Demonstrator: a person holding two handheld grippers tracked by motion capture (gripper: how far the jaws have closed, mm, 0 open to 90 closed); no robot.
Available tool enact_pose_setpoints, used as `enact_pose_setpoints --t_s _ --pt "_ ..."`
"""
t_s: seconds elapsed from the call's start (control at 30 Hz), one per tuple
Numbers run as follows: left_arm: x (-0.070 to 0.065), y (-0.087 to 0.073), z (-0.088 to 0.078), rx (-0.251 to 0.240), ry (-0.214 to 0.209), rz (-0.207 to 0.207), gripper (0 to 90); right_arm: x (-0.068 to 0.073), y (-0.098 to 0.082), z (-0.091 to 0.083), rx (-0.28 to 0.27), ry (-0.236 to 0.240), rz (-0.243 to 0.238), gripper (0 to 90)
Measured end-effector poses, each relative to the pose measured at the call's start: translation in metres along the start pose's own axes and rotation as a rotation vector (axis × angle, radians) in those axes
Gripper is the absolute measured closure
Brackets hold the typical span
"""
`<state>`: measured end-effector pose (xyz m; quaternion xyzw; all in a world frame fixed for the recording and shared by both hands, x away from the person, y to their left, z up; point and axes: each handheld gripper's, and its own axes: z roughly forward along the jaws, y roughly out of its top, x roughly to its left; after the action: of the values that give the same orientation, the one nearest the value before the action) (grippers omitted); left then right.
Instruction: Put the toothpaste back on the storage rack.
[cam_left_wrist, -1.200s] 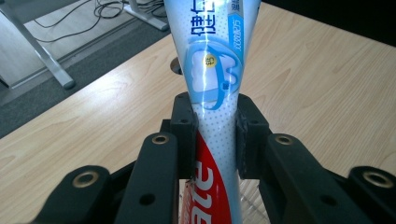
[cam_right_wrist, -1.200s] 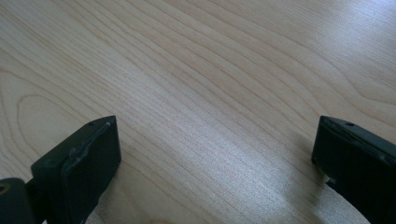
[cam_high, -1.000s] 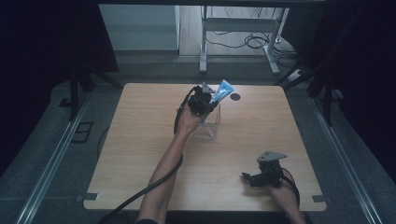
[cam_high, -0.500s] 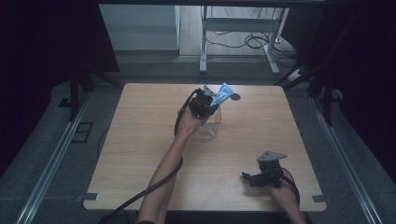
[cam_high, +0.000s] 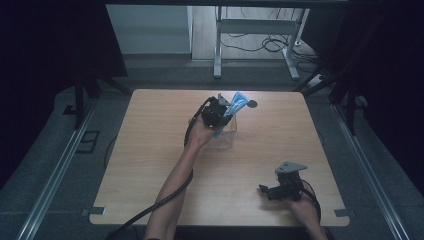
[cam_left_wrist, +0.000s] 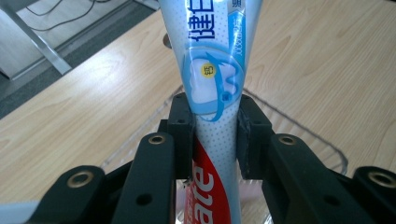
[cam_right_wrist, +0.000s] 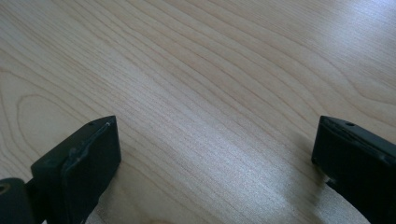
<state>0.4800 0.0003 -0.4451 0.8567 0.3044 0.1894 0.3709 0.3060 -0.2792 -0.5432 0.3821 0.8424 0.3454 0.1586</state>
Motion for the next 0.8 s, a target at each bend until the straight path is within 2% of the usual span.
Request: enact_pose_setpoints --t_s 0.23,0.47,0.6,0.8 --pt "0.0002 -0.008 0.0026 0.03 0.001 0.007 69.0 0.0 0.0 -0.0001 0.001 0.002 0.001 0.8" --pt "-0.0009 -0.0064 0.0001 0.028 0.014 0.011 66.2 0.0 0.0 0.0 0.0 0.0 -0.001 0.8" --pt "-0.0008 -0.0055 -0.0012 0.028 0.009 0.0 64.2 0.0 0.0 0.0 0.0 0.0 -0.001 0.8" --pt "0.0013 -0.0038 -0.0061 0.001 -0.012 -0.034 58.0 0.0 0.0 0.0 0.0 0.0 0.0 0.8"
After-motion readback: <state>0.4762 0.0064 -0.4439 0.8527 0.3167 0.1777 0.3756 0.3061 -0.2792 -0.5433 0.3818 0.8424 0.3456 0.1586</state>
